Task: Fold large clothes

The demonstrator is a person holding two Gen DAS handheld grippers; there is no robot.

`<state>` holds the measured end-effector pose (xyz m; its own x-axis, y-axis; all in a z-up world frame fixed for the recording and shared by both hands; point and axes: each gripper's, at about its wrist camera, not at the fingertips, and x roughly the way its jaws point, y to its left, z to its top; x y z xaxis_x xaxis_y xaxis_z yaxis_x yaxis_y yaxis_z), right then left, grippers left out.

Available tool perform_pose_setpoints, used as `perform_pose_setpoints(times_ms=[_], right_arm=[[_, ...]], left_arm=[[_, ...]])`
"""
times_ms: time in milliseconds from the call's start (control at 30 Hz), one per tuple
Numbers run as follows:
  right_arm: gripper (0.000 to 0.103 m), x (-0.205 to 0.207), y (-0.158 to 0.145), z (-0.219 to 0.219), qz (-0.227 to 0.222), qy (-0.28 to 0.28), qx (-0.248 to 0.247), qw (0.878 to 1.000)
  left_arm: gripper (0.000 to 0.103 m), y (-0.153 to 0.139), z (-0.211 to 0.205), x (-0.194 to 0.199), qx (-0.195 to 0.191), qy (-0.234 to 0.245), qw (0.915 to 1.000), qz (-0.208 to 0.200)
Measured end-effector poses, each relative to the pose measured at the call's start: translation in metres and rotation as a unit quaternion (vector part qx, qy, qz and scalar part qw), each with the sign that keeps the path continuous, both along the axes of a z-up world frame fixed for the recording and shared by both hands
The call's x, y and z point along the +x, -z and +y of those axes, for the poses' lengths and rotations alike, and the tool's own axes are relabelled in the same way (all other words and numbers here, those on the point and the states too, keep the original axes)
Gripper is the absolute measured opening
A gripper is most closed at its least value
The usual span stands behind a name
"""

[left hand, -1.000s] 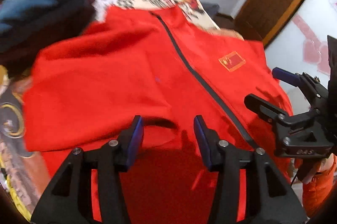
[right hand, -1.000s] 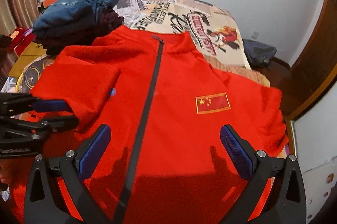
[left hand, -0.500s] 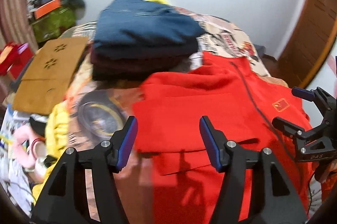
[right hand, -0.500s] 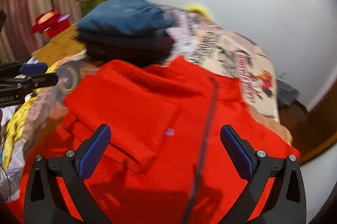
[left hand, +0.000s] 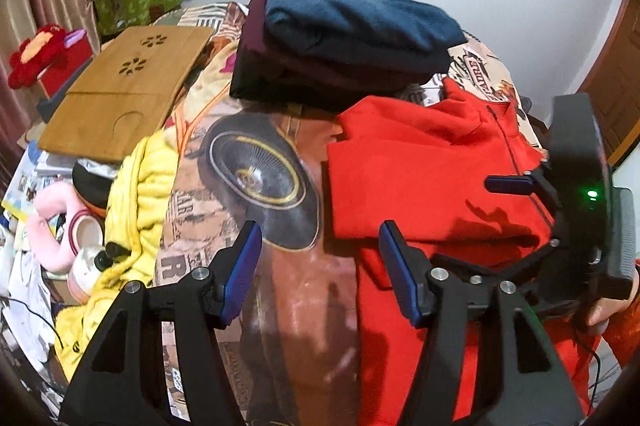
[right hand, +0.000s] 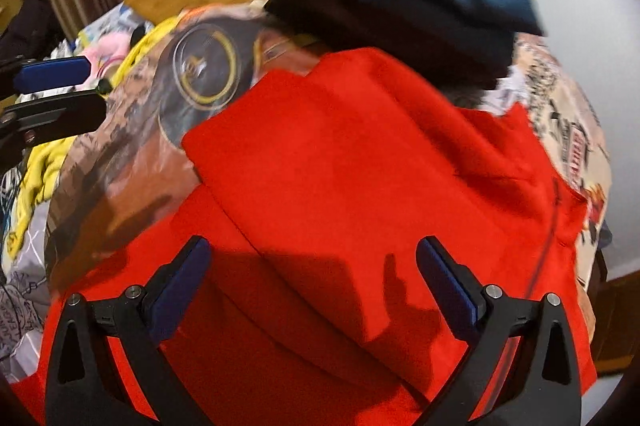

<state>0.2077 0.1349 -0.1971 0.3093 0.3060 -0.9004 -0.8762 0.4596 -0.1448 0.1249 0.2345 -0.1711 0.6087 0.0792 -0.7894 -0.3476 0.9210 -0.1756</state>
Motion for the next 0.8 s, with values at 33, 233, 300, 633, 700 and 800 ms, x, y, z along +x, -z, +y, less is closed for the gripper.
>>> perform_pose_setpoints(times_ms=[33, 233, 300, 633, 700, 800], right_arm=[[0.101, 0.0, 0.002, 0.004, -0.001, -0.005, -0.005, 1.0], [0.069, 0.004, 0.01, 0.015, -0.013, -0.008, -0.011, 1.0], [0.053, 0.006, 0.009, 0.013, -0.014, -0.007, 0.001, 1.0], [0.007, 0.028, -0.026, -0.016, -0.009, 0.052, 0.078, 0.996], [0.007, 0.037, -0.042, -0.029, -0.006, 0.074, 0.104, 0.992], [0.007, 0.049, -0.066, -0.049, -0.024, 0.099, 0.135, 0.986]], left_arm=[[0.06, 0.003, 0.001, 0.0, -0.001, -0.002, 1.0, 0.002], [0.06, 0.02, -0.001, 0.001, -0.003, -0.002, 0.9998, 0.021], [0.06, 0.025, -0.003, 0.003, -0.005, 0.003, 0.9997, 0.024], [0.06, 0.045, -0.025, 0.02, -0.01, 0.034, 0.9978, 0.056], [0.06, 0.046, -0.031, 0.022, -0.002, 0.039, 0.9973, 0.062], [0.06, 0.046, -0.041, 0.024, 0.021, 0.046, 0.996, 0.074]])
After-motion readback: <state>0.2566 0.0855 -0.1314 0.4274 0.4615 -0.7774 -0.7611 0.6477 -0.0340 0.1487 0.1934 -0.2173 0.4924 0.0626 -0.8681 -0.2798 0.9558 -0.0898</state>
